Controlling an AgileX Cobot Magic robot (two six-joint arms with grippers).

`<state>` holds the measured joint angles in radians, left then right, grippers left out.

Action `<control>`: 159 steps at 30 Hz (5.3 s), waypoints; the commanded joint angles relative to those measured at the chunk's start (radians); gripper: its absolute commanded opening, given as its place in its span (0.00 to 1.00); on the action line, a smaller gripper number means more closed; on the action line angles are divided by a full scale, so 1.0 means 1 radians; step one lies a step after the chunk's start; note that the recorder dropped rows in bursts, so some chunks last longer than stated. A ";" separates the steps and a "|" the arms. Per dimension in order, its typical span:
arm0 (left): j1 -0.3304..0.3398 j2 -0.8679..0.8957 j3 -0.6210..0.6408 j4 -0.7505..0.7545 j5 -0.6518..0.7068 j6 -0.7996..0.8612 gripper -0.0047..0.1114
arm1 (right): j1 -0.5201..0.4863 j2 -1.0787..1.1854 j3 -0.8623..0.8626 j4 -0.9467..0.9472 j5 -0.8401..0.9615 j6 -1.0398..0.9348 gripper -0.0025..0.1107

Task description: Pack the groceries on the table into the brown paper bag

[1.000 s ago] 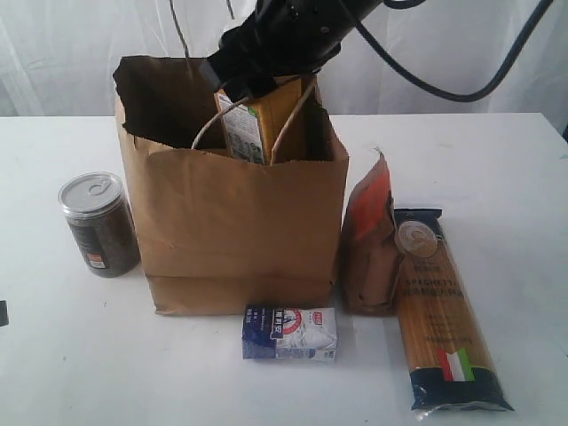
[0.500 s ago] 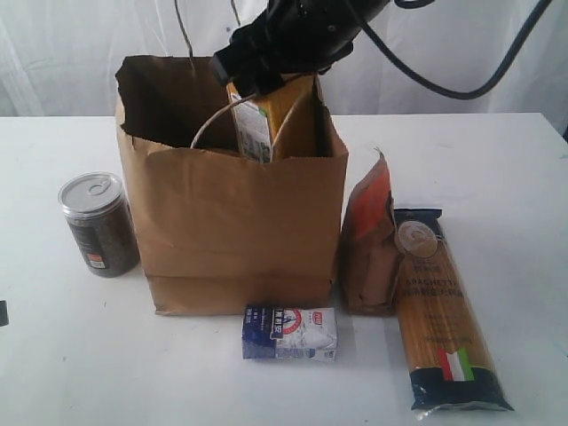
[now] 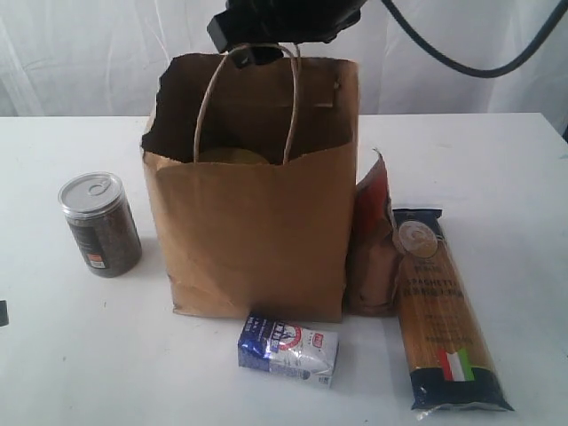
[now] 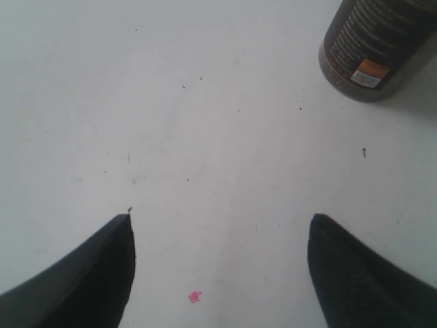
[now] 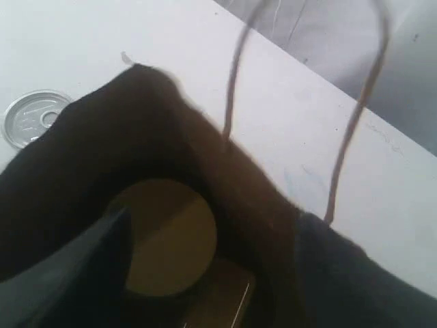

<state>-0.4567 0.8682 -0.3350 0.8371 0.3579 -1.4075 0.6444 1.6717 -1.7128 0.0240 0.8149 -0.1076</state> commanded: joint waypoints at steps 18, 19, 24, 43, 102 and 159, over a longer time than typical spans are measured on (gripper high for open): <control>-0.001 -0.006 0.008 0.012 0.035 0.026 0.66 | -0.007 -0.174 0.014 -0.002 0.110 -0.027 0.53; -0.001 -0.006 0.008 0.012 0.018 0.029 0.66 | -0.007 -0.192 0.026 -0.002 0.108 -0.025 0.53; -0.005 -0.006 0.008 0.005 -0.018 0.043 0.66 | -0.007 -0.317 0.157 -0.030 0.100 -0.019 0.53; -0.005 -0.006 -0.025 0.005 -0.106 0.107 0.66 | -0.007 -0.815 0.574 -0.084 0.218 0.058 0.53; 0.001 0.778 -1.009 -0.447 0.422 0.862 0.95 | -0.007 -1.065 0.690 -0.024 0.261 0.058 0.53; 0.155 0.918 -1.014 -0.683 0.344 1.039 0.89 | -0.007 -1.065 0.690 -0.024 0.290 0.058 0.48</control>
<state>-0.3038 1.7889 -1.3459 0.1601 0.6819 -0.3570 0.6444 0.6131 -1.0255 0.0000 1.0965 -0.0451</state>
